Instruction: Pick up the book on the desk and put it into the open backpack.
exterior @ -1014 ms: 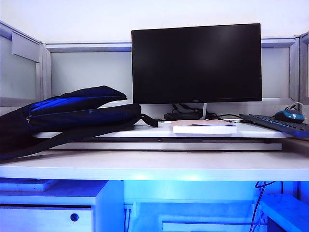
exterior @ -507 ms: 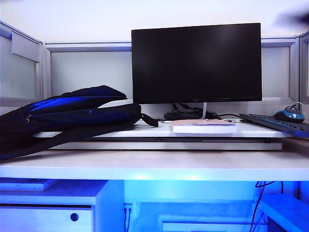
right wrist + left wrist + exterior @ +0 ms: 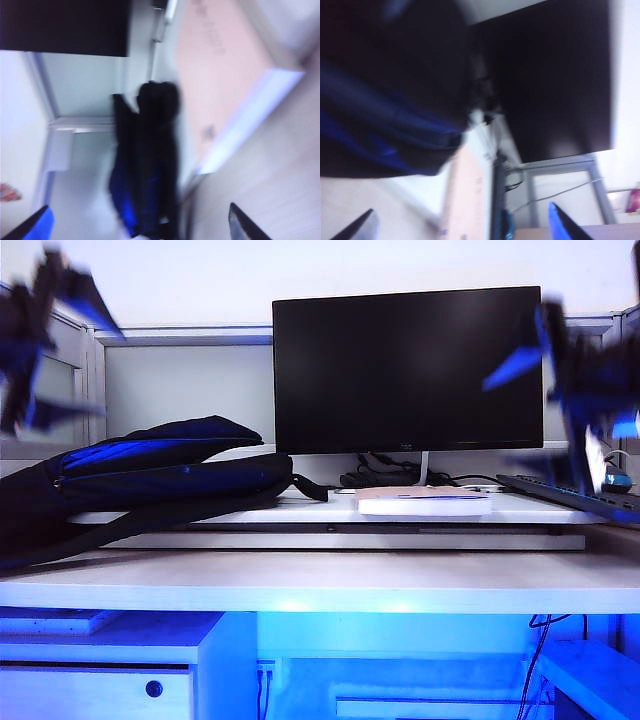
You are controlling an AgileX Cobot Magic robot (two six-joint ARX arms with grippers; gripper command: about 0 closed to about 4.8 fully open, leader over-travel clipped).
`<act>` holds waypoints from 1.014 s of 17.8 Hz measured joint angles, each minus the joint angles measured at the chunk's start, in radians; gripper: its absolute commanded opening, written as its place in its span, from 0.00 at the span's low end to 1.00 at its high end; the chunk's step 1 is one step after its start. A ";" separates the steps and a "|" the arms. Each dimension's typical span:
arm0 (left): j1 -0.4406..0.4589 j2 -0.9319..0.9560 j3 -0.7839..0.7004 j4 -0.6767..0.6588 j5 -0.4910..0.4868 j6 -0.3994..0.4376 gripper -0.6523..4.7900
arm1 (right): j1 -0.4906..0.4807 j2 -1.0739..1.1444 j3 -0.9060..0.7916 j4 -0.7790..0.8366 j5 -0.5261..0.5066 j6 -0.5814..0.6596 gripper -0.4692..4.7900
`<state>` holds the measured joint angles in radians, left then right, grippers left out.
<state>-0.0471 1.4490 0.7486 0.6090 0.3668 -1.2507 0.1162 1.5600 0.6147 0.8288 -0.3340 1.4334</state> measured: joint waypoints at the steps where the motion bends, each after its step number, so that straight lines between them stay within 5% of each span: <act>1: 0.000 0.040 0.000 0.033 0.003 0.000 1.00 | 0.000 0.043 0.000 0.018 0.001 0.003 0.98; 8: 0.055 0.235 0.114 0.130 0.065 0.018 1.00 | -0.001 0.336 0.193 0.094 -0.003 0.006 0.99; 14: 0.061 0.332 0.188 0.133 0.102 0.038 1.00 | -0.001 0.450 0.375 -0.059 0.000 0.006 0.98; 18: 0.061 0.344 0.188 0.135 0.102 0.039 1.00 | -0.001 0.453 0.377 -0.104 0.104 0.002 0.65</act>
<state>0.0139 1.7927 0.9371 0.7444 0.4686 -1.2118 0.1154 2.0132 0.9916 0.7246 -0.2298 1.4349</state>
